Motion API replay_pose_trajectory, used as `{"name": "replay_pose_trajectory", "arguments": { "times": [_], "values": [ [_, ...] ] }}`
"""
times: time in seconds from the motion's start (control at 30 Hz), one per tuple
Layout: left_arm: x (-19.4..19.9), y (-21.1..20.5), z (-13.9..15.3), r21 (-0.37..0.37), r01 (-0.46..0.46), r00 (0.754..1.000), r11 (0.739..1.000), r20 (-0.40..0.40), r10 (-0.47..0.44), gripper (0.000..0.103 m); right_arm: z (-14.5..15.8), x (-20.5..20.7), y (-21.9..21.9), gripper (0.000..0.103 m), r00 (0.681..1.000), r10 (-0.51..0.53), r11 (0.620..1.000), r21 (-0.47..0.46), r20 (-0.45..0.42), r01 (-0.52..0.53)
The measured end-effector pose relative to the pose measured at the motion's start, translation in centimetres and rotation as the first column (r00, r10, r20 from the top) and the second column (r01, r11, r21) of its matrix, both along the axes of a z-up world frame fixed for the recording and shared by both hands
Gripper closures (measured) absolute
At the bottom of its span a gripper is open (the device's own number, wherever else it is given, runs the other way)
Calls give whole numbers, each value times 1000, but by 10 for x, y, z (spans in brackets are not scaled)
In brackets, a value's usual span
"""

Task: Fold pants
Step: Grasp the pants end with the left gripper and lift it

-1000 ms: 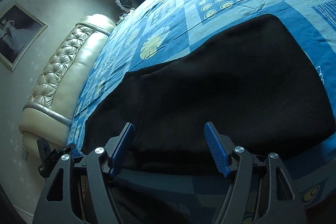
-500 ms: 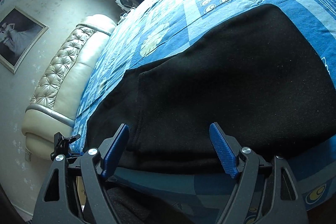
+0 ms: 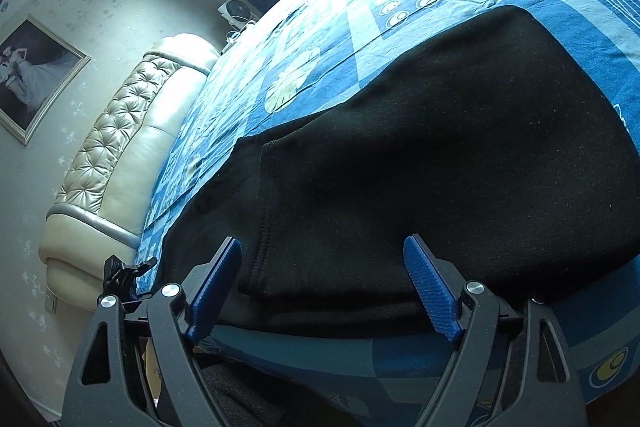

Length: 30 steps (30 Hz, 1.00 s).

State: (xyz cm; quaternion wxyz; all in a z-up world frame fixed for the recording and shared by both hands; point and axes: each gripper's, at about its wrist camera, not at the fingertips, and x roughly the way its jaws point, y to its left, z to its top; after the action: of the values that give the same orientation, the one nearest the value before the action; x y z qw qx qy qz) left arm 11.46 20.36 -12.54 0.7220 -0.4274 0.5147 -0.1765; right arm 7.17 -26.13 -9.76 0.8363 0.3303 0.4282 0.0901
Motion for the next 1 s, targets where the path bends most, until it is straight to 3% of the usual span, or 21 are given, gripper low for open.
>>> {"name": "replay_pose_trajectory", "arguments": {
  "times": [0.2, 0.43, 0.57, 0.7, 0.8, 1.0],
  "values": [
    [3, -11, 17, 78, -37, 999, 996, -6, 38, 87, 1, 0, 2, 19, 1000, 0, 1000, -13, 4, 0],
    [2, -47, 90, 233, -46, 997, 971, 77, 28, 90, 4, 1, 0, 19, 1000, -14, 1000, 12, 2, 14],
    [1, -95, 139, 393, -24, 986, 919, 159, -43, 90, 2, 1, -6, 19, 1000, -18, 998, 52, 2, 18],
    [-4, -154, 174, 538, -9, 963, 843, 233, -138, 90, -3, 0, -12, 19, 1000, -26, 995, 93, 6, 25],
    [-11, -193, 187, 629, -6, 943, 778, 262, -205, 90, -5, -1, -14, 19, 999, -29, 993, 114, 13, 27],
    [-19, -261, 187, 732, 27, 915, 681, 256, -311, 90, -9, -5, -18, 17, 999, -31, 989, 146, 24, 27]
  ]
}}
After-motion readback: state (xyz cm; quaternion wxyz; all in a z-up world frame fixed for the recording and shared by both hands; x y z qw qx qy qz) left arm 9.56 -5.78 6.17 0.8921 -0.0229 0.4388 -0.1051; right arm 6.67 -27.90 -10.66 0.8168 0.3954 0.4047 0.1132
